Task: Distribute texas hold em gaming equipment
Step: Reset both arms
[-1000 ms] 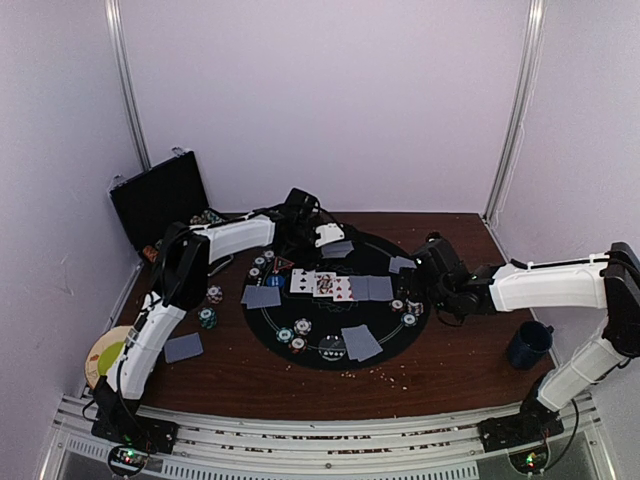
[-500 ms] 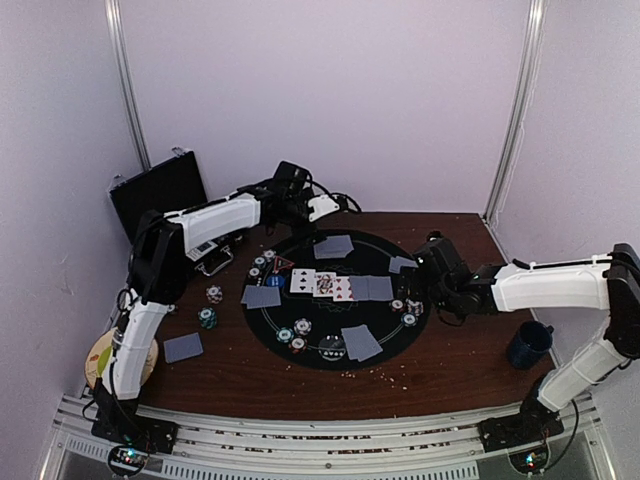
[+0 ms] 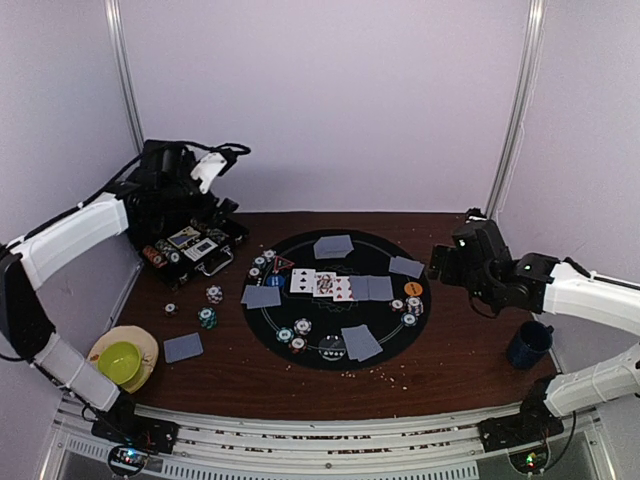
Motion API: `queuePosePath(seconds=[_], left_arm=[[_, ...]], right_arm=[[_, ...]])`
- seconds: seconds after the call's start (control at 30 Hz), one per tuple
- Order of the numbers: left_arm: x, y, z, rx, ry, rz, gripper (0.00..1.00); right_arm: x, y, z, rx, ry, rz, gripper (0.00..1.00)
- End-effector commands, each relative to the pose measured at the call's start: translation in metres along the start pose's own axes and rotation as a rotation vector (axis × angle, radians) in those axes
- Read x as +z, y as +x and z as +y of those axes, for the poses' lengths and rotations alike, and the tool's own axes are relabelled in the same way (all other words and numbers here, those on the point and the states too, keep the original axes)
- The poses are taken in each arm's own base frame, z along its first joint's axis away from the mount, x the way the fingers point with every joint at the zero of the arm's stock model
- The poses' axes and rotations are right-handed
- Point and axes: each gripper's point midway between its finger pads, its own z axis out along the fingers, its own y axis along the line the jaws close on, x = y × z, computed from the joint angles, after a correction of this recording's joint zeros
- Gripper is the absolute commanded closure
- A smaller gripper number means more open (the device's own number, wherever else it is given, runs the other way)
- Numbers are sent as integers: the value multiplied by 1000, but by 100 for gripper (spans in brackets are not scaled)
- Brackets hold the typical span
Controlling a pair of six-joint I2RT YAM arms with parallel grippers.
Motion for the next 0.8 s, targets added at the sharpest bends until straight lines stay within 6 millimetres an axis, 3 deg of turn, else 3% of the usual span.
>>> queuePosePath(seconds=[0.0, 0.17, 0.3, 0.37, 0.53, 0.77], left_arm=[[-35, 55, 7, -142, -34, 9, 2], [-91, 103, 19, -238, -126, -19, 2], [-112, 127, 2, -226, -171, -37, 2], [-119, 133, -3, -218, -189, -51, 2], [-138, 126, 4, -208, -251, -81, 2], [-141, 128, -11, -183, -217, -125, 2]], right_arm=[[-12, 16, -20, -53, 11, 38, 0], [-37, 4, -36, 28, -47, -64, 0], [-56, -8, -43, 95, -117, -136, 0], [-62, -9, -47, 113, -134, -158, 0], [-63, -5, -46, 126, -170, -159, 0], [-57, 2, -43, 119, -167, -144, 0]])
